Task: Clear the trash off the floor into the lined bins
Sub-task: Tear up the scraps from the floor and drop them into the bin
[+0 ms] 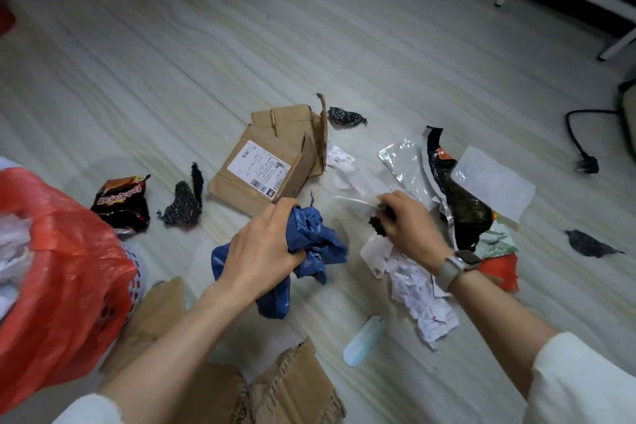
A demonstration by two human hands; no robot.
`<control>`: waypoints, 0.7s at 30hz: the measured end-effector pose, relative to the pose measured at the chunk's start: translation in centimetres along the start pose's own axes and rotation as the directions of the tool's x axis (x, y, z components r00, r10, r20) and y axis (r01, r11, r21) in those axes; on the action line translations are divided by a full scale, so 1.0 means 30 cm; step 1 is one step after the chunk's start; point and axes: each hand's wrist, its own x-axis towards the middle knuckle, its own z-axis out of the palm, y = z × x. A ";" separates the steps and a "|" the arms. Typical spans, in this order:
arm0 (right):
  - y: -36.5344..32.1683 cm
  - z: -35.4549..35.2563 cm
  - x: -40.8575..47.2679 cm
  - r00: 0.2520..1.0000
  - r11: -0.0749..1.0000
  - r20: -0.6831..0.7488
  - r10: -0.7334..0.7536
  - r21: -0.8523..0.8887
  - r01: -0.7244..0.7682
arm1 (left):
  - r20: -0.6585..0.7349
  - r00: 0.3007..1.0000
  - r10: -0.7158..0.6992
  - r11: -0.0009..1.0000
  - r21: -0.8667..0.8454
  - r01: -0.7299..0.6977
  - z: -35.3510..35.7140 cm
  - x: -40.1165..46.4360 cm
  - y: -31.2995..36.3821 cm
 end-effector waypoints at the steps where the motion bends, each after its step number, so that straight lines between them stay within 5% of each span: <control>1: -0.014 -0.047 0.011 1.000 1.000 -0.022 -0.010 -0.002 0.010 | -0.012 1.000 0.022 1.000 0.021 -0.021 -0.029 -0.001 0.006; 13: -0.450 -0.390 0.003 0.932 0.966 -0.259 -0.254 -0.022 0.257 | -0.240 0.959 0.148 0.989 0.017 -0.148 -0.547 -0.022 0.052; 21: -0.949 -0.295 0.021 0.731 0.765 -0.225 -0.644 -0.176 0.619 | -0.567 0.822 -0.048 0.992 -0.120 -0.025 -0.849 -0.276 -0.227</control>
